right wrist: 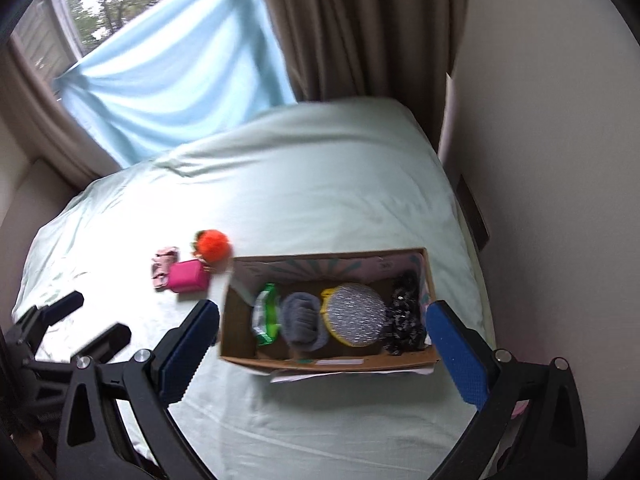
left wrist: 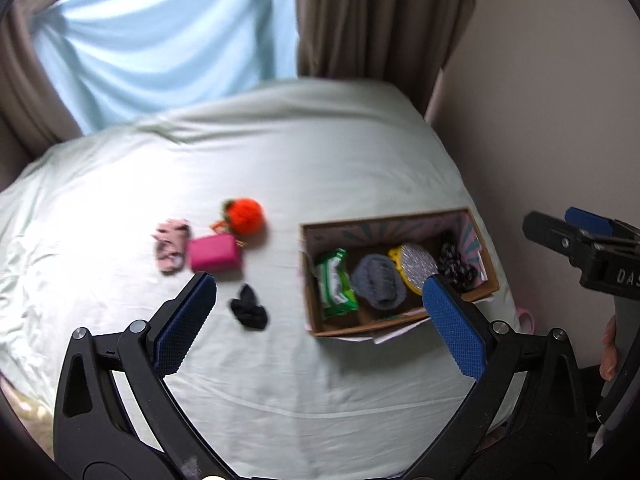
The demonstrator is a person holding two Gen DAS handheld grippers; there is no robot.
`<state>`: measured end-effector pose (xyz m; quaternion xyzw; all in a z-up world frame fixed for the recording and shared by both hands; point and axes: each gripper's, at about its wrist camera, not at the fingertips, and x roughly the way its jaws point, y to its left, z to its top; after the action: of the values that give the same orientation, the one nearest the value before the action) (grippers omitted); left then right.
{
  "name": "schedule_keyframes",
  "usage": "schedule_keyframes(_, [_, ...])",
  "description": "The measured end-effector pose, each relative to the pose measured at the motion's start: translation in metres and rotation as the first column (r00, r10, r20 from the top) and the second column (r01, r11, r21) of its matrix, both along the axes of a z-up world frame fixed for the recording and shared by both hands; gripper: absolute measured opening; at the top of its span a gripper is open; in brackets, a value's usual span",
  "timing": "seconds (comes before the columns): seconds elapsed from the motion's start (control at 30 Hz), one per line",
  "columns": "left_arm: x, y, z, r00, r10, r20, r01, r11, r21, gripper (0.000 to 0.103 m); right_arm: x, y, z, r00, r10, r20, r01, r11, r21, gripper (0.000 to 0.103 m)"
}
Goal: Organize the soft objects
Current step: 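Move both grippers toward the black sock and pink pouch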
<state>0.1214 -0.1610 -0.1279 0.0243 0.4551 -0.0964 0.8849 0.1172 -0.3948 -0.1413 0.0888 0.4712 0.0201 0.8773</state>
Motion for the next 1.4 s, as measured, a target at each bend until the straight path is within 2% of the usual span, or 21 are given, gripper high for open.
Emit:
schedule_keyframes(0.23, [-0.037,0.059,0.036,0.995,0.077,0.064,-0.077,0.997,-0.001,0.103,-0.040,0.053,0.036,0.994,0.077,0.074,-0.074,0.996,-0.043,0.103])
schedule_keyframes(0.5, [-0.076,0.129,0.057,0.984,0.152,0.097,-0.151,0.988,-0.016,0.103,-0.075,0.103,0.057,0.983,0.112,0.145,-0.108,0.994,-0.035,0.103])
schedule_keyframes(0.7, [-0.093,0.179,0.067,0.977,0.181,0.112,-0.178,0.983,-0.038,0.103,-0.088,0.142,0.064,0.980,0.114,0.163,-0.109,0.993,-0.039,0.103])
schedule_keyframes(0.93, [-0.080,0.229,0.066,0.982,0.160,0.095,-0.155,0.986,-0.062,0.103,-0.085,0.185,0.064,0.984,0.074,0.160,-0.069,0.997,-0.040,0.103])
schedule_keyframes(1.1, [-0.059,0.257,0.058,0.990,0.110,0.084,-0.107,0.994,-0.038,0.103,-0.078,0.218,0.055,0.989,0.028,0.147,-0.022,0.999,-0.044,0.103])
schedule_keyframes(1.27, [-0.030,0.283,0.038,0.996,0.059,0.069,-0.059,0.998,0.000,0.103,-0.064,0.247,0.035,0.992,-0.040,0.117,0.046,0.998,-0.044,0.103])
schedule_keyframes(1.4, [0.001,0.299,0.009,0.999,-0.009,0.039,0.008,1.000,0.014,0.103,-0.049,0.268,0.008,0.990,-0.122,0.076,0.123,0.992,-0.013,0.103])
